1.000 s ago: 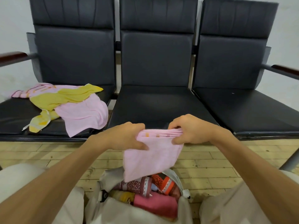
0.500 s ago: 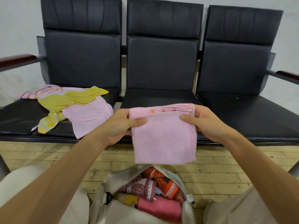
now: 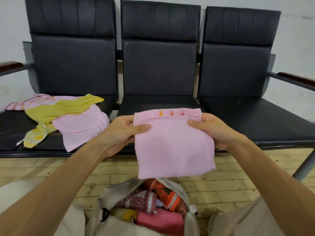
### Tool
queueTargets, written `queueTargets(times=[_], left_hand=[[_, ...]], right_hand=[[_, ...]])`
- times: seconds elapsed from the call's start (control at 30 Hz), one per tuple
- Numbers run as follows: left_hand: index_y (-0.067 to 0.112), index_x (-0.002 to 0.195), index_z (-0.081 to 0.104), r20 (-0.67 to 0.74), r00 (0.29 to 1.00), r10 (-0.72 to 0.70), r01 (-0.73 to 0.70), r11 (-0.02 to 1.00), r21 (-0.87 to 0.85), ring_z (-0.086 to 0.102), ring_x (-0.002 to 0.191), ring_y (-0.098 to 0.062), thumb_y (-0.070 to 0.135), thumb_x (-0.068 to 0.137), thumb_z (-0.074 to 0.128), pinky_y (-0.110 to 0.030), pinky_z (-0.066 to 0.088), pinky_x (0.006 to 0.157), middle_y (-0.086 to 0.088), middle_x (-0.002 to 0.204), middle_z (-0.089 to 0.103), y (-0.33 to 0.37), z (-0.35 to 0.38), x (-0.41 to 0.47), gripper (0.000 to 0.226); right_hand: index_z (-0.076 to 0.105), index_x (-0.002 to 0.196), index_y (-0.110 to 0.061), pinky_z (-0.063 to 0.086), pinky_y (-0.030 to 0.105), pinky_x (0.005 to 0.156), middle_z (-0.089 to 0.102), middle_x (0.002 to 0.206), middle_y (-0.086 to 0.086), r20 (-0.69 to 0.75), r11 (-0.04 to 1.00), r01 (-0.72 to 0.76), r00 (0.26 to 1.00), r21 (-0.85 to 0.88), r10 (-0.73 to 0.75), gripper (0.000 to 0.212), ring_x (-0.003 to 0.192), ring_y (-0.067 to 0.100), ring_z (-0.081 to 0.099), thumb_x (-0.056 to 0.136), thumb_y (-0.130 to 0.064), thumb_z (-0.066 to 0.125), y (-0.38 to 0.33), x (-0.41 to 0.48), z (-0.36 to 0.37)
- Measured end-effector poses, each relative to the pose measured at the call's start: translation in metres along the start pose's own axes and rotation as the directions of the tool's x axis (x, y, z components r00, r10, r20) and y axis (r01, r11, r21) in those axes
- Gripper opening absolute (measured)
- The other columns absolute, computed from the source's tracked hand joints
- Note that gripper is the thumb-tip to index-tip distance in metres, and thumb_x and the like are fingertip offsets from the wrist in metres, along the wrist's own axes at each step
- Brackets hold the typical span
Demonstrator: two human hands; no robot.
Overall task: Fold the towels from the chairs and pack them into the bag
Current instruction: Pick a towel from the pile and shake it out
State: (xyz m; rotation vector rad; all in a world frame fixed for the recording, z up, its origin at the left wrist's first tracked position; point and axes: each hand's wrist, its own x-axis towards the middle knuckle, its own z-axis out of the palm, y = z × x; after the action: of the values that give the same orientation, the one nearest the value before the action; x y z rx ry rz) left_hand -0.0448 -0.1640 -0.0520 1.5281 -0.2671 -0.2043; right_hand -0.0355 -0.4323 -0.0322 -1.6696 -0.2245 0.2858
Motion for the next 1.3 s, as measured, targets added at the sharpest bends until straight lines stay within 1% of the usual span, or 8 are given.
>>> queueTargets(times=[0.2, 0.33, 0.43, 0.67, 0.83, 1.03, 1.13, 1.3], left_hand=[[0.025, 0.125, 0.057, 0.057, 0.997, 0.053, -0.052, 0.999, -0.007, 0.067, 0.106, -0.022, 0.012, 0.095, 0.051, -0.039, 0.057, 0.085, -0.004, 0.116, 0.069, 0.002, 0.004, -0.003, 0.033], [0.039, 0.123, 0.054, 0.038, 0.995, 0.087, -0.091, 0.987, 0.131, 0.067, 0.076, -0.020, 0.021, 0.100, 0.046, -0.036, 0.056, 0.060, -0.002, 0.091, 0.069, 0.002, 0.007, -0.006, 0.030], [0.037, 0.122, 0.058, 0.028, 0.994, 0.102, -0.104, 0.993, 0.063, 0.060, 0.068, -0.014, 0.019, 0.100, 0.046, -0.028, 0.050, 0.058, -0.011, 0.087, 0.063, 0.004, 0.005, -0.005, 0.030], [0.018, 0.110, 0.064, 0.068, 0.997, 0.036, -0.027, 0.990, -0.140, 0.069, 0.086, -0.013, -0.004, 0.095, 0.044, -0.021, 0.054, 0.060, -0.003, 0.104, 0.071, 0.006, 0.003, -0.005, 0.033], [0.006, 0.098, 0.063, 0.095, 0.995, -0.039, 0.058, 0.977, -0.206, 0.067, 0.080, -0.016, -0.004, 0.088, 0.034, -0.023, 0.054, 0.057, -0.009, 0.100, 0.067, 0.007, 0.000, -0.005, 0.032], [0.012, 0.080, 0.063, 0.047, 0.989, -0.141, 0.144, 0.987, -0.066, 0.062, 0.071, -0.018, 0.044, 0.099, 0.041, -0.023, 0.049, 0.052, -0.008, 0.080, 0.064, 0.002, 0.006, 0.000, 0.043], [0.014, 0.084, 0.065, -0.037, 0.992, -0.123, 0.126, 0.988, 0.092, 0.059, 0.060, -0.008, 0.037, 0.099, 0.045, -0.020, 0.045, 0.050, 0.000, 0.072, 0.063, -0.005, 0.010, 0.002, 0.034], [0.039, 0.121, 0.060, -0.082, 0.995, -0.059, 0.064, 0.996, 0.058, 0.068, 0.096, -0.021, 0.015, 0.094, 0.059, -0.035, 0.057, 0.075, 0.001, 0.110, 0.068, -0.008, 0.005, 0.006, 0.036]], right_hand=[[0.067, 0.115, -0.013, 0.058, 0.035, 0.080, 0.073, 0.109, 0.008, -0.075, 0.985, 0.041, 0.997, 0.165, -0.029, 0.026, 0.099, 0.024, 0.071, 0.090, -0.008, 0.061, 0.000, -0.003, 0.000], [0.069, 0.116, -0.013, 0.058, 0.035, 0.083, 0.073, 0.111, 0.009, -0.056, 0.960, 0.039, 0.998, 0.278, -0.024, 0.035, 0.102, 0.024, 0.070, 0.087, 0.004, 0.056, -0.001, 0.000, 0.004], [0.069, 0.117, -0.011, 0.054, 0.040, 0.092, 0.070, 0.117, 0.011, -0.051, 0.958, 0.027, 0.999, 0.287, -0.013, 0.043, 0.107, 0.027, 0.067, 0.084, 0.011, 0.052, 0.002, 0.005, 0.003], [0.070, 0.092, -0.008, 0.054, 0.029, 0.061, 0.068, 0.091, 0.008, -0.058, 0.932, -0.058, 0.995, 0.357, 0.085, 0.023, 0.079, 0.020, 0.068, 0.083, 0.007, 0.056, 0.005, 0.016, 0.003], [0.064, 0.103, -0.001, 0.054, 0.036, 0.075, 0.072, 0.096, 0.013, -0.035, 0.866, -0.080, 0.993, 0.493, 0.112, 0.035, 0.084, 0.026, 0.070, 0.084, -0.008, 0.036, -0.001, 0.008, 0.007], [0.066, 0.055, -0.012, 0.045, 0.031, 0.059, 0.062, 0.057, 0.002, -0.072, 0.918, -0.167, 0.976, 0.360, 0.206, 0.061, 0.050, 0.014, 0.062, 0.097, -0.052, 0.047, 0.005, 0.013, 0.011], [0.066, 0.065, -0.012, 0.050, 0.032, 0.063, 0.064, 0.065, 0.004, -0.150, 0.958, -0.191, 0.963, 0.215, 0.225, 0.040, 0.059, 0.016, 0.063, 0.095, -0.038, 0.059, 0.011, 0.017, 0.011], [0.073, 0.100, -0.019, 0.056, 0.031, 0.070, 0.075, 0.093, 0.000, -0.185, 0.992, -0.077, 0.978, 0.105, 0.095, 0.012, 0.087, 0.019, 0.071, 0.094, -0.018, 0.063, 0.014, 0.022, 0.009]])
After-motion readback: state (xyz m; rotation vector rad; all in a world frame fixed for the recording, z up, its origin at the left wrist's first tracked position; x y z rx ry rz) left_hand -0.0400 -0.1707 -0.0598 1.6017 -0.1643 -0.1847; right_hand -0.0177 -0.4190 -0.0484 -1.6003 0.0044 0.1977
